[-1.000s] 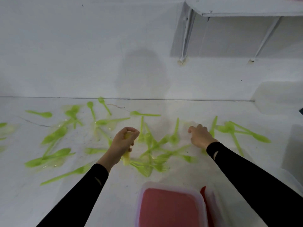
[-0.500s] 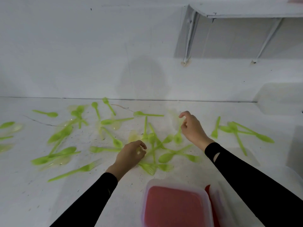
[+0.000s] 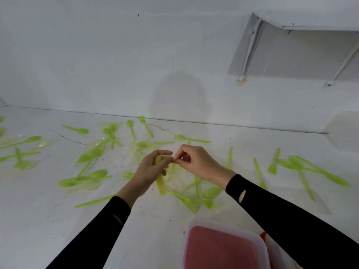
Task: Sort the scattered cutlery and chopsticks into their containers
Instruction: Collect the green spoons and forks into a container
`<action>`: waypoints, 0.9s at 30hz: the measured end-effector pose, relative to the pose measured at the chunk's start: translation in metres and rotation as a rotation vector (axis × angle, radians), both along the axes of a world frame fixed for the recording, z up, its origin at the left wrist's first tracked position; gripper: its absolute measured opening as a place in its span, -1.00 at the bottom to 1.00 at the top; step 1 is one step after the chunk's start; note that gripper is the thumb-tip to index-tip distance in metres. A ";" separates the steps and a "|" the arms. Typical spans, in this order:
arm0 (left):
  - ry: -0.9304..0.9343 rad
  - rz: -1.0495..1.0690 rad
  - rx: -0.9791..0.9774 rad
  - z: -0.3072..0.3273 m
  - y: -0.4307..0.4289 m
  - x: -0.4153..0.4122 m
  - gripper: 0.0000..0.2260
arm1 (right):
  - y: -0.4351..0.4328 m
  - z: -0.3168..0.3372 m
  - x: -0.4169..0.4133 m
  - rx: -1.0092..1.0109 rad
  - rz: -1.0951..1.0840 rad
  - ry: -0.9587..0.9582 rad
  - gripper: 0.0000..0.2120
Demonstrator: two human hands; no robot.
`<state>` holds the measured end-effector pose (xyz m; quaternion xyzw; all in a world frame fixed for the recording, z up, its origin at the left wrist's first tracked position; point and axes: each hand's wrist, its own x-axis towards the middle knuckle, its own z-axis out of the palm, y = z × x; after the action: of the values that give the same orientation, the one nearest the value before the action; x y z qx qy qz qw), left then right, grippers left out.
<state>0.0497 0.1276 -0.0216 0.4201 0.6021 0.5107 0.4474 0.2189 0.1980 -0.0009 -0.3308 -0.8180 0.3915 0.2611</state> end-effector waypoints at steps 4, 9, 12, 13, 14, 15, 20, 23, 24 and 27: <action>-0.445 0.035 -0.034 0.007 0.006 0.006 -0.80 | 0.009 0.007 -0.025 -0.078 -0.085 0.083 -0.92; -0.512 -0.017 -0.016 0.014 0.010 -0.006 -0.71 | 0.033 0.012 -0.043 -0.174 -0.053 0.025 -0.88; -0.438 0.085 -0.032 0.014 0.012 -0.025 -0.79 | 0.049 -0.008 -0.044 -0.175 -0.120 -0.083 -0.77; -0.432 0.147 -0.030 0.013 0.012 -0.033 -0.84 | 0.053 -0.019 -0.043 -0.137 -0.130 -0.165 -0.77; -0.426 0.204 -0.025 0.011 0.012 -0.041 -0.89 | 0.055 -0.030 -0.040 -0.105 -0.111 -0.260 -0.76; -0.411 0.258 -0.020 0.010 0.011 -0.051 -0.94 | 0.056 -0.040 -0.038 -0.080 -0.067 -0.357 -0.71; -0.198 0.404 -0.065 -0.006 0.009 -0.088 -0.83 | 0.054 -0.069 -0.043 0.122 0.114 -0.691 -0.42; -0.082 0.381 -0.128 -0.017 0.006 -0.097 -0.85 | 0.055 -0.081 -0.048 0.244 0.120 -0.711 -0.45; -0.012 0.366 -0.155 -0.021 0.006 -0.098 -0.87 | 0.056 -0.083 -0.047 0.243 0.112 -0.685 -0.53; 0.287 0.310 -0.239 -0.031 0.003 -0.099 -0.90 | 0.061 -0.084 -0.038 0.176 0.082 -0.578 -0.76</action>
<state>-0.0497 0.1307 -0.0528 0.3348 0.7730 0.4334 0.3202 0.1808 0.2588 -0.0848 -0.3712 -0.9019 0.2192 0.0292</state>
